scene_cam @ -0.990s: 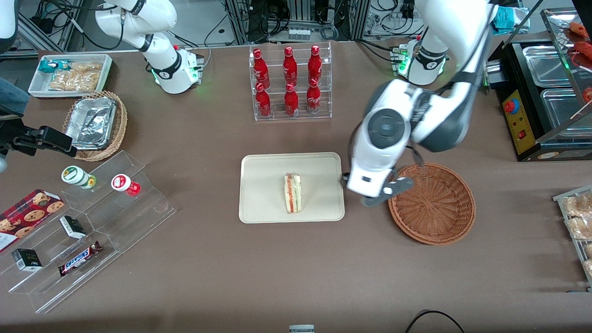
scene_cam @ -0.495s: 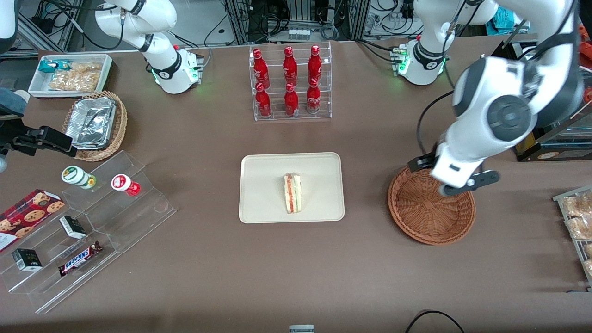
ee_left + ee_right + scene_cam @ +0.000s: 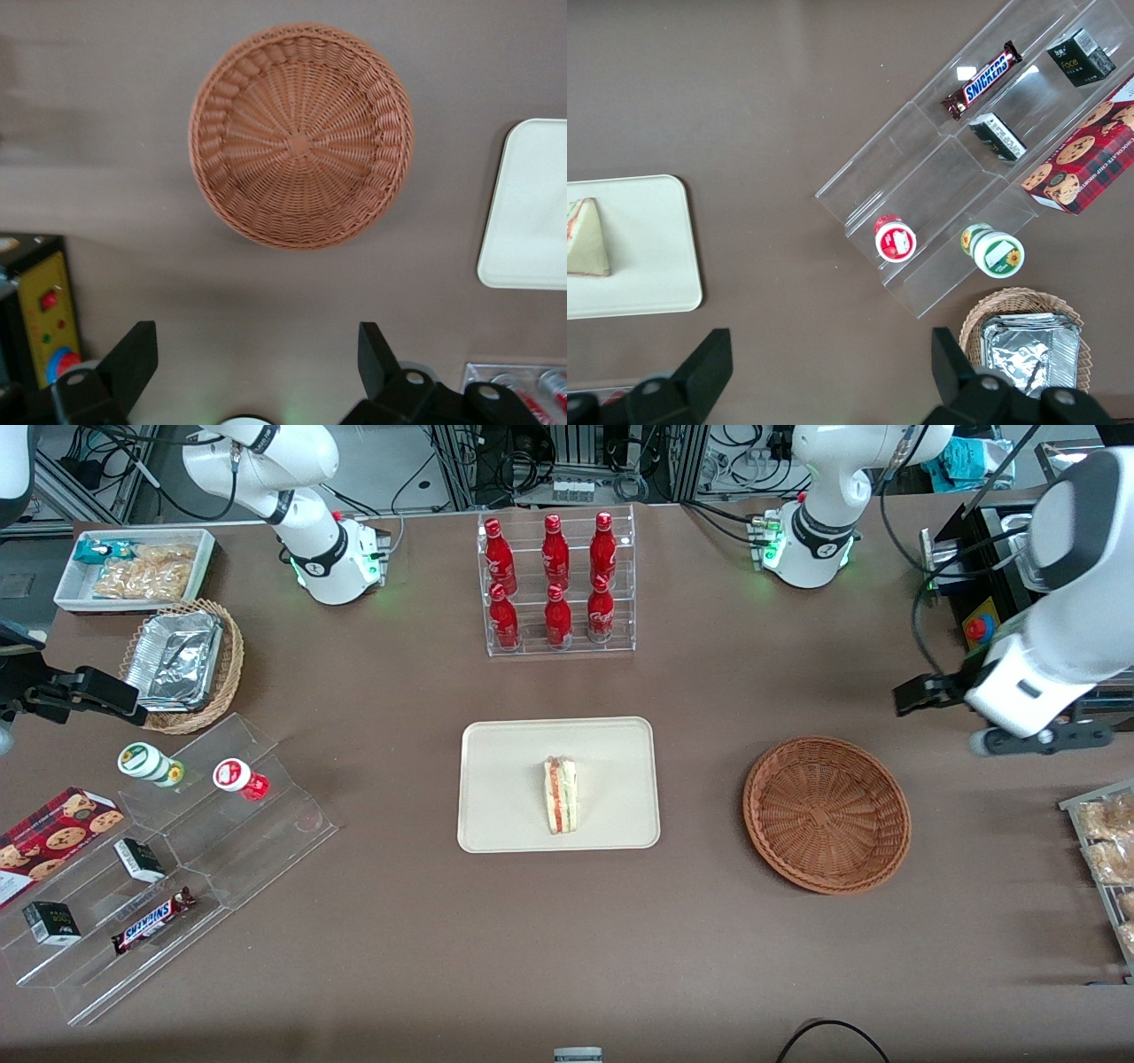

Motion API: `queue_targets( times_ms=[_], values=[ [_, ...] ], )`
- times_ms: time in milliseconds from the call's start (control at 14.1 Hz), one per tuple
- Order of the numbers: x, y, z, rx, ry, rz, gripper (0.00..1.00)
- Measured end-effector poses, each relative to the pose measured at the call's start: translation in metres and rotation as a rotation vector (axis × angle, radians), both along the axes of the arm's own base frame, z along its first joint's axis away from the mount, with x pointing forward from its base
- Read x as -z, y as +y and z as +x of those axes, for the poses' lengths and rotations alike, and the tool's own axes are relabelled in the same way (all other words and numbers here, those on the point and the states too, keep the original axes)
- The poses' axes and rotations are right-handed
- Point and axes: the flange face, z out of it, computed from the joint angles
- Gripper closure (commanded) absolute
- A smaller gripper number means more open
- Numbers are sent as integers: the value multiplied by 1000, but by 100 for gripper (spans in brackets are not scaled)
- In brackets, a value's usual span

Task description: Place sandwich from basket to tray

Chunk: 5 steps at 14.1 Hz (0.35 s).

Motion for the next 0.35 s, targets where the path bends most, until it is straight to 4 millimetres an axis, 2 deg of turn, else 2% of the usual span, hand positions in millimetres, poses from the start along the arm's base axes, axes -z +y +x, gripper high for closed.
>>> queue_targets(
  times_ms=[141, 354],
  values=[
    [-16, 14, -6, 13, -28, -4, 0],
    [-31, 14, -12, 16, -56, -2, 0]
  ],
)
